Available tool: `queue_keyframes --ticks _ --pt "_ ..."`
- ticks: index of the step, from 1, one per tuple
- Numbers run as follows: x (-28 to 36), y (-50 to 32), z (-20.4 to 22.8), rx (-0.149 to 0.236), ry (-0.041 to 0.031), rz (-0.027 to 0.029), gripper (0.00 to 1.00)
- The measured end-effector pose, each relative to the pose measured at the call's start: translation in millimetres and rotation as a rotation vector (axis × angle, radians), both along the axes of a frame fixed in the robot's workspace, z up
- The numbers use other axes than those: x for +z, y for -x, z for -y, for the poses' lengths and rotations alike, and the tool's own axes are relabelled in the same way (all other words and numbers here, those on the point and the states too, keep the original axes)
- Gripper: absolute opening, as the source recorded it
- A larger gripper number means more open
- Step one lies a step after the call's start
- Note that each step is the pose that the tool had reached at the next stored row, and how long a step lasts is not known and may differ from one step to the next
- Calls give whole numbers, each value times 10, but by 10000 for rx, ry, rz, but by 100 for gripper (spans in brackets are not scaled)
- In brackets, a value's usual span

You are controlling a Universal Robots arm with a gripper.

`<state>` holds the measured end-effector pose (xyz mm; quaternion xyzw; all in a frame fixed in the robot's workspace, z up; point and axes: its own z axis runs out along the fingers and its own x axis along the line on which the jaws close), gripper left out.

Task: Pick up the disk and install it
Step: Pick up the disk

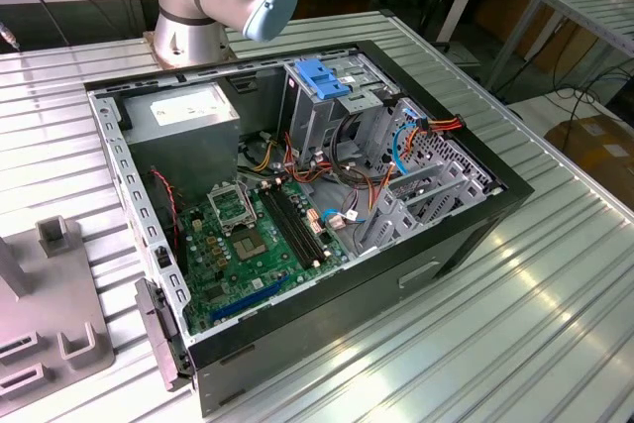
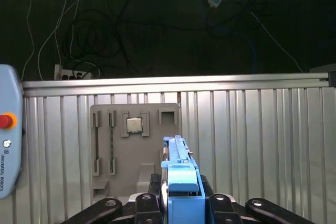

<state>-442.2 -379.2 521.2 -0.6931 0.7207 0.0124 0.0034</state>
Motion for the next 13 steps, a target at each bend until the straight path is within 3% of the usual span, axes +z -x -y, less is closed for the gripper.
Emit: queue_keyframes --ticks 13 --pt "0 -86 0 1 0 -1 37"
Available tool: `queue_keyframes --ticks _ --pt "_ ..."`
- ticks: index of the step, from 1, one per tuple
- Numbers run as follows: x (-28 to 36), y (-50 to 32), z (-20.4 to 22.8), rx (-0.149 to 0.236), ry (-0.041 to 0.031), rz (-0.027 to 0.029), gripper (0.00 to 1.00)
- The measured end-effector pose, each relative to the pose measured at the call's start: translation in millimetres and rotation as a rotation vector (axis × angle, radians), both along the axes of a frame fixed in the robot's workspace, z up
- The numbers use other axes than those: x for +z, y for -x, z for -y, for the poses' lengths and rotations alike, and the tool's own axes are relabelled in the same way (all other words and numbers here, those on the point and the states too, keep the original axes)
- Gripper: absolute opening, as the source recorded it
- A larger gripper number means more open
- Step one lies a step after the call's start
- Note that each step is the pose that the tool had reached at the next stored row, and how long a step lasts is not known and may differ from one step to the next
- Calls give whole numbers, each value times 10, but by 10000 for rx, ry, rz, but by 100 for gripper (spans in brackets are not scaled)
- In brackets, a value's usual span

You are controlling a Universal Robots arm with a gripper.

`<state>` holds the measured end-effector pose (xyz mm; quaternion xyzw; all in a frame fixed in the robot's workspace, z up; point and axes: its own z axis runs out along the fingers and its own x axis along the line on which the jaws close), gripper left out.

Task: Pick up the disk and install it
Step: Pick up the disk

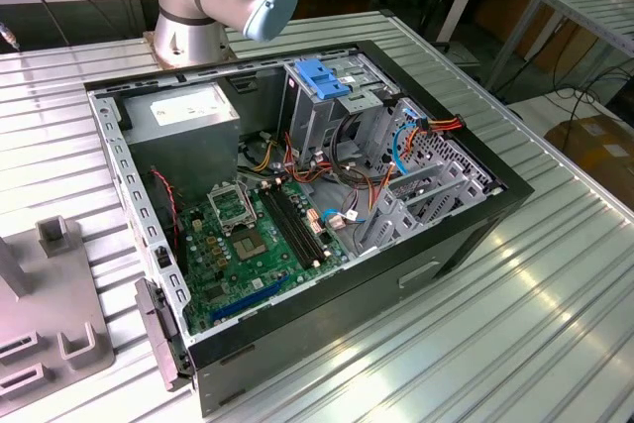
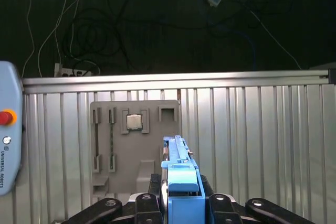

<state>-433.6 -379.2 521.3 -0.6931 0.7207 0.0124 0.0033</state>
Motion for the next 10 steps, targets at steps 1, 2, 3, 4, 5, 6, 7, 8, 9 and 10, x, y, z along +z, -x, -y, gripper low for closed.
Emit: queue_keyframes --ticks 1,2,3,4,5,6,7,8,9,10 --pt "0 -8 0 0 0 0 37" --pt "0 -13 0 -1 0 0 37" --pt "0 -19 0 -1 0 1 37" --pt "0 -25 0 0 0 1 37" --pt "0 -30 0 -1 0 0 37" --pt "0 -36 0 0 0 1 37" --pt "0 -42 0 -1 0 0 37" --pt "0 -48 0 0 0 0 37" --pt "0 -52 0 -1 -1 0 37" --pt "0 -59 0 -1 0 1 37"
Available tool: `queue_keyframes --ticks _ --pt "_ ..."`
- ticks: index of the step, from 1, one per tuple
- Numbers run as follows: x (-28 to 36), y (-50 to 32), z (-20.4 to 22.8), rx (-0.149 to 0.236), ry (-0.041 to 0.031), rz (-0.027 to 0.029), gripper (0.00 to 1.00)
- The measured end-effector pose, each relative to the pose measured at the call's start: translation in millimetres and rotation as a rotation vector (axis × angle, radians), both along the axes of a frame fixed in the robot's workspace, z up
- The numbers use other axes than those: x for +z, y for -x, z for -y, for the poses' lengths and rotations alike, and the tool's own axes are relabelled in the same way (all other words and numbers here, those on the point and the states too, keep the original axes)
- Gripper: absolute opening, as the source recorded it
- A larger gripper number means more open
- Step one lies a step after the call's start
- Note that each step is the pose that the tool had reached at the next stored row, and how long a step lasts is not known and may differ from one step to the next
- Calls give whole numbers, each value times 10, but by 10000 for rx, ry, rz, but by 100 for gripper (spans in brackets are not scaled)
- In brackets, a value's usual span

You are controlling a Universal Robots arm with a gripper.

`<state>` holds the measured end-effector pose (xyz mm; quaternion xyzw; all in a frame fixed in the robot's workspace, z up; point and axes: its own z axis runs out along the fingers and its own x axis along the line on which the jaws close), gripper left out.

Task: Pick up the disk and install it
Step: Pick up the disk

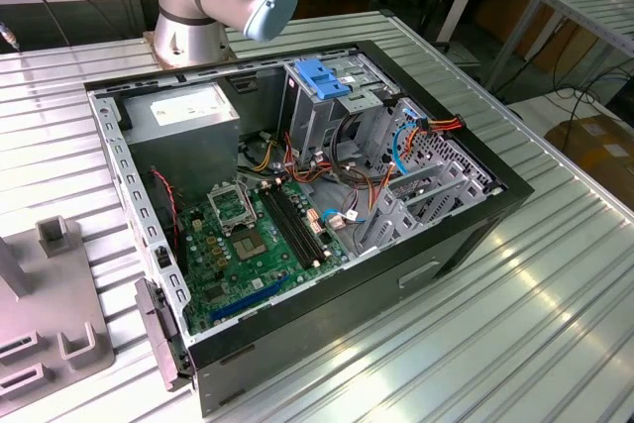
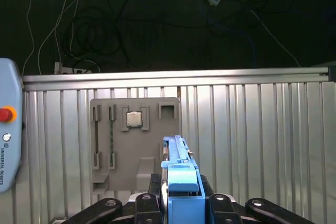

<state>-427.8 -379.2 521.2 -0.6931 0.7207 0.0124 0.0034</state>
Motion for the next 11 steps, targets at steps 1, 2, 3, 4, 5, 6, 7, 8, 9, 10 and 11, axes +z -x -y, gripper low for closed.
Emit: queue_keyframes --ticks 1,2,3,4,5,6,7,8,9,10,11 --pt "0 -6 0 0 0 -1 37" --pt "0 -10 0 0 0 -1 37" --pt "0 -15 0 0 0 0 37" --pt "0 -19 0 0 0 -1 37" --pt "1 -25 0 0 1 -1 37" --pt "0 -29 0 0 0 -1 37" --pt "0 -34 0 0 0 0 37" --pt "0 -39 0 0 0 -1 37" --pt "0 -43 0 0 0 -1 37" --pt "0 -47 0 0 0 0 37" --pt "0 -52 0 0 0 0 37"
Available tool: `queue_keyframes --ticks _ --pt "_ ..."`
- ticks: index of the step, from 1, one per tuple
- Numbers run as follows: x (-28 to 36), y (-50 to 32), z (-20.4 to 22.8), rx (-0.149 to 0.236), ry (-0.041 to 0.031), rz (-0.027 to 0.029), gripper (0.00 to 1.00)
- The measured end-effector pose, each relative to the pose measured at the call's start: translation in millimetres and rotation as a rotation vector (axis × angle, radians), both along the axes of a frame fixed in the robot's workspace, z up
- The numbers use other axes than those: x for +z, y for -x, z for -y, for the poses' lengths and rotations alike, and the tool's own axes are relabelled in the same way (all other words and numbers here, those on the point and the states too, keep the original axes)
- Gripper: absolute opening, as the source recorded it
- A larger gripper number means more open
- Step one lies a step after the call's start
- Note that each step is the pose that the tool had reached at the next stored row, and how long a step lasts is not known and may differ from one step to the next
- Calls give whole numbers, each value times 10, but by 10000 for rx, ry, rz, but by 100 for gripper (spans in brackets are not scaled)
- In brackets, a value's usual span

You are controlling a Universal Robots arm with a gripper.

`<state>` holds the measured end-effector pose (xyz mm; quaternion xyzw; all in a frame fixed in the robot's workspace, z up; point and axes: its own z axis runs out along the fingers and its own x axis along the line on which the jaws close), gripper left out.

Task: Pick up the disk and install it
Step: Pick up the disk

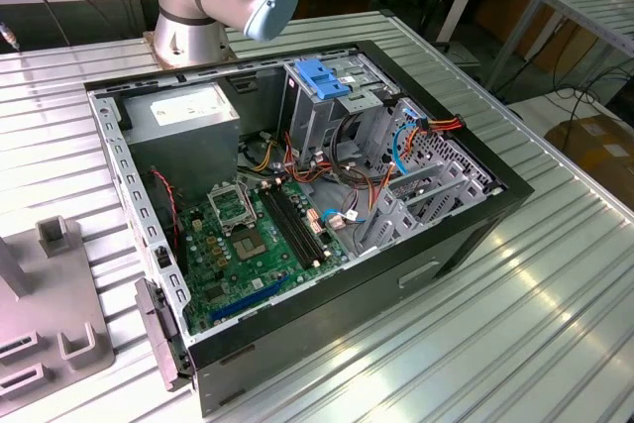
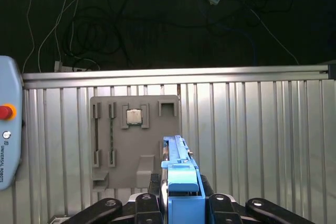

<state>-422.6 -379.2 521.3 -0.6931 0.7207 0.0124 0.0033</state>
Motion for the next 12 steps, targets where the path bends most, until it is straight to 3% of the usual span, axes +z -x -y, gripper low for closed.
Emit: queue_keyframes --ticks 12 --pt "0 -104 0 0 0 -1 37"
